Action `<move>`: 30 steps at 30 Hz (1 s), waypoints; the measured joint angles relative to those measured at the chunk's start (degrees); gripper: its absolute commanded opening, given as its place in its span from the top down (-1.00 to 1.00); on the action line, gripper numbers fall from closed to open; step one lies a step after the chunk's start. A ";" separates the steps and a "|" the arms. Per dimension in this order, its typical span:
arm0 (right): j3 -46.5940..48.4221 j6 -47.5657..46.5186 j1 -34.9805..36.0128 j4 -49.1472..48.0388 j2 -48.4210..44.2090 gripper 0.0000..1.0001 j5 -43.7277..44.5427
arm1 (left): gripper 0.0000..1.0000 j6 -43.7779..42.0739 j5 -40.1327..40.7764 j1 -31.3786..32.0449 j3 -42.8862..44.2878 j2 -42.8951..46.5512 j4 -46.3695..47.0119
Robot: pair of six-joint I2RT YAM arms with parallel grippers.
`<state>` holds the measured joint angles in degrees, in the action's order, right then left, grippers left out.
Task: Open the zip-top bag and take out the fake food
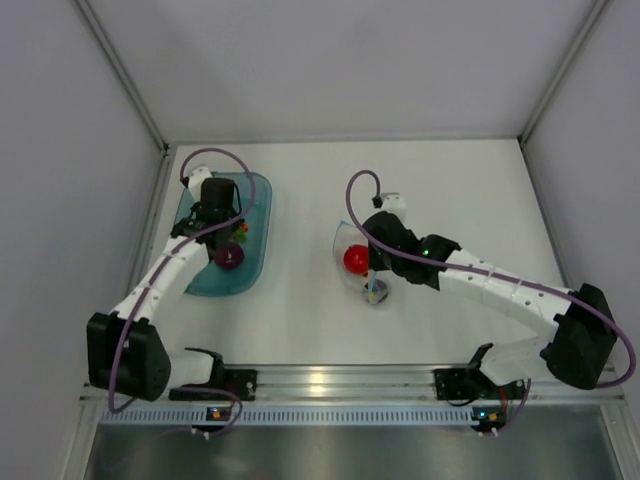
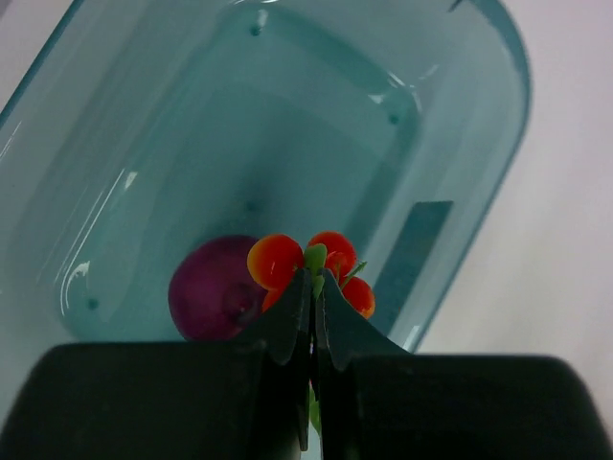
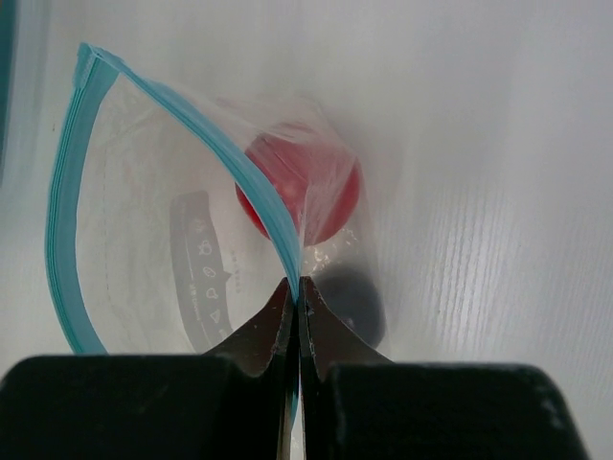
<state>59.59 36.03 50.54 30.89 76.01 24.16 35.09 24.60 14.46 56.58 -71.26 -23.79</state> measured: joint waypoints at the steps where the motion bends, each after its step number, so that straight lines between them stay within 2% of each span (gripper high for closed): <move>1: 0.00 -0.02 0.00 -0.13 0.00 1.00 -0.33 | 0.93 -0.35 -0.46 -1.62 0.44 -2.45 -0.04; 3: 0.00 -0.04 0.00 -0.20 0.00 1.00 -0.87 | 0.77 -0.83 -1.53 -4.11 1.51 -6.69 -0.07; 4: 0.00 -0.04 0.00 -0.26 -0.02 1.00 -1.20 | 0.60 -1.03 -2.05 -5.09 2.21 -8.81 0.00; 5: 0.00 -0.07 0.00 -0.39 -0.07 1.00 -1.46 | 0.02 -1.31 -2.64 -6.03 2.95 -10.95 0.07; 6: -0.09 -0.07 0.00 -0.57 -0.15 1.00 -1.66 | -0.27 -1.60 -3.17 -6.71 3.50 -12.48 -0.02; 8: -0.57 -0.07 0.00 -1.36 -0.59 1.00 -2.23 | -0.54 -1.29 -4.02 -7.54 4.46 -14.91 0.09; 9: -0.92 -0.07 -0.02 -1.66 -0.87 1.00 -2.64 | -0.94 -1.16 -4.35 -7.69 4.76 -15.69 0.13; 15: -1.88 -0.04 -0.04 -2.27 -1.99 1.00 -4.92 | -0.96 -0.81 -6.58 -7.67 6.36 -16.09 0.26; 21: -1.88 0.02 -0.04 -2.38 -2.89 1.00 -5.68 | -0.96 -1.36 -14.19 -6.62 6.38 -10.14 0.13; 25: -1.86 0.24 -0.04 -2.47 -2.91 1.00 -5.73 | -0.91 -1.68 -17.68 -0.57 6.38 -3.19 0.17; 28: -1.86 0.96 -0.04 -2.78 -2.89 1.00 -6.64 | -0.89 -1.27 -19.15 6.99 6.38 2.12 0.22; 30: -1.86 1.55 -0.04 -3.52 -2.89 1.00 -7.72 | -0.81 -0.44 -19.23 12.50 6.29 5.22 0.44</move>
<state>57.74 37.58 50.50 27.38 73.12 16.45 34.65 5.37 26.96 62.87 -66.04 -23.35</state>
